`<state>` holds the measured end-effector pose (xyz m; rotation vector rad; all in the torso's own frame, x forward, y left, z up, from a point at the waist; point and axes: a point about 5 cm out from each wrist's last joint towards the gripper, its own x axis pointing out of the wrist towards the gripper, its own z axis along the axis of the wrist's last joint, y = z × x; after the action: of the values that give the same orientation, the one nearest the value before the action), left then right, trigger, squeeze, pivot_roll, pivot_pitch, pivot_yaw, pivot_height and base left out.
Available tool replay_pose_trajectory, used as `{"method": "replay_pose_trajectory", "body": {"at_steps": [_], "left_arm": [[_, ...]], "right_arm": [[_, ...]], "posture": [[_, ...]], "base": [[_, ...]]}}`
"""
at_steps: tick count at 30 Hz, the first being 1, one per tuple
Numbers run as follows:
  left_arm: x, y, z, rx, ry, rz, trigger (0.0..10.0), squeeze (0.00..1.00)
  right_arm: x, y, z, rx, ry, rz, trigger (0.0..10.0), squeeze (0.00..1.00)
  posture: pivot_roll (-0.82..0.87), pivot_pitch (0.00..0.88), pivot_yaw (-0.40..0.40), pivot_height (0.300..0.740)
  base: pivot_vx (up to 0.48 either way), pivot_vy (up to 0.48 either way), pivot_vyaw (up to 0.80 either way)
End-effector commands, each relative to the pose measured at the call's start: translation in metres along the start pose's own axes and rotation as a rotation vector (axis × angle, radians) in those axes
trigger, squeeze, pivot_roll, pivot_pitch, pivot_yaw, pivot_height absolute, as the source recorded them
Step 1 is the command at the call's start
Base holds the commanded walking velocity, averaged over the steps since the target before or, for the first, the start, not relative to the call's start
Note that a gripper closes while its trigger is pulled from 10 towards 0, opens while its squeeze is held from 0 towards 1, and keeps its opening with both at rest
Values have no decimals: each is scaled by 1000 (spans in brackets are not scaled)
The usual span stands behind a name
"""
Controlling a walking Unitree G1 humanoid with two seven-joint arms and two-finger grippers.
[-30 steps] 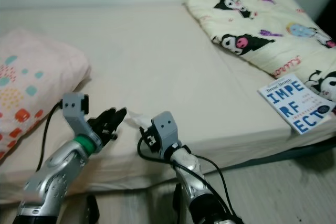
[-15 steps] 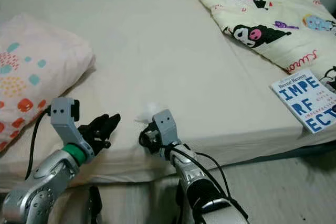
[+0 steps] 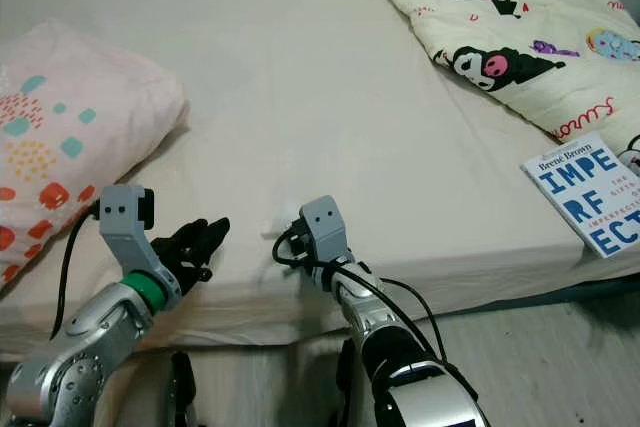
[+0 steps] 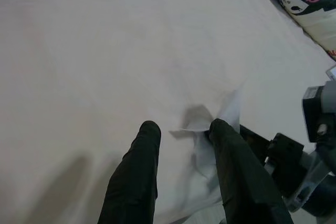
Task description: Clean up the room
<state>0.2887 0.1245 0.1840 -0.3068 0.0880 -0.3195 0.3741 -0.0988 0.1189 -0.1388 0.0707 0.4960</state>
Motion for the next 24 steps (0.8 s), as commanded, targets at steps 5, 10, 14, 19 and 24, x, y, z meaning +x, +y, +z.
{"method": "replay_pose_trajectory", "body": {"at_steps": [5, 10, 14, 19, 24], "left_arm": [[4, 6, -8, 11, 25, 33, 10000, 0], [13, 10, -8, 22, 18, 54, 10000, 0], [16, 12, -8, 42, 8, 66, 10000, 0], [14, 16, 9, 174, -94, 96, 10000, 0], [4, 21, 30, 417, -260, 170, 10000, 0]], "right_arm": [[-7, -3, -8, 10, -15, 9, 0, 0], [-12, -6, -5, 25, -85, -1, 0, 0], [-13, -11, 9, -1, -176, -34, 6706, 0], [-40, -20, 58, -6, -480, -181, 10000, 0], [-77, -31, 59, -52, -554, -387, 10000, 0]], "posture": [[6, 196, 36, 571], [-18, 155, 31, 571], [-39, 130, 27, 571], [-76, 95, 25, 571], [-104, 70, 20, 586]], "base": [[0, 0, 0], [0, 0, 0], [0, 0, 0], [0, 0, 0], [0, 0, 0]]}}
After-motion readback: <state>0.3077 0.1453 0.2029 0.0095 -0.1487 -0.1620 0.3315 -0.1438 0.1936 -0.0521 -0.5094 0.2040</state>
